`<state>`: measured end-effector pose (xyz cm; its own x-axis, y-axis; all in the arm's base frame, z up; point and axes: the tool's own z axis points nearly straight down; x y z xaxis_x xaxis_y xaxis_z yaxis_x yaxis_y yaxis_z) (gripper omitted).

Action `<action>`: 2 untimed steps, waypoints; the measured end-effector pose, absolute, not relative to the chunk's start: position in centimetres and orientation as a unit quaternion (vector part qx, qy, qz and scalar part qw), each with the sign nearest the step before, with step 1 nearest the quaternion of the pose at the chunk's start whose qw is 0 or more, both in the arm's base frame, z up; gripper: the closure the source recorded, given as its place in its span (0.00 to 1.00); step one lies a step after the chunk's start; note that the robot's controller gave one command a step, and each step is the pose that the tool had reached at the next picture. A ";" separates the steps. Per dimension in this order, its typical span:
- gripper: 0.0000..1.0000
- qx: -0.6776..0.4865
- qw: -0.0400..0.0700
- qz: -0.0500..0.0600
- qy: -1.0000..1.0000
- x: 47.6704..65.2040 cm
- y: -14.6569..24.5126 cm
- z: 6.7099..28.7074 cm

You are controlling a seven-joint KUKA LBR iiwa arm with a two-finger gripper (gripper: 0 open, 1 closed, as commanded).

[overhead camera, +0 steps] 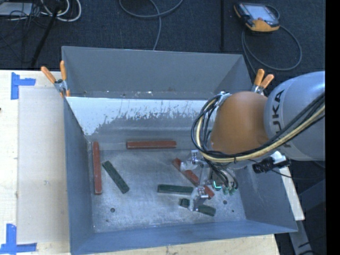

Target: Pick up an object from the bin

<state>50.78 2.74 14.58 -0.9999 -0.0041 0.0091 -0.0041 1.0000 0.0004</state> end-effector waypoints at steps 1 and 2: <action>0.00 0.002 0.003 0.000 -1.000 50.9 2.7 14.8; 0.00 0.034 0.003 0.000 -0.999 51.2 1.6 18.9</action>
Offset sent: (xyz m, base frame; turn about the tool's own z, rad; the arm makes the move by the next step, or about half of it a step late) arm 0.0112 -0.0296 0.1051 -0.1507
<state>51.25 1.63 18.91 -0.9977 -0.0670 0.0064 -0.0670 0.9978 0.0008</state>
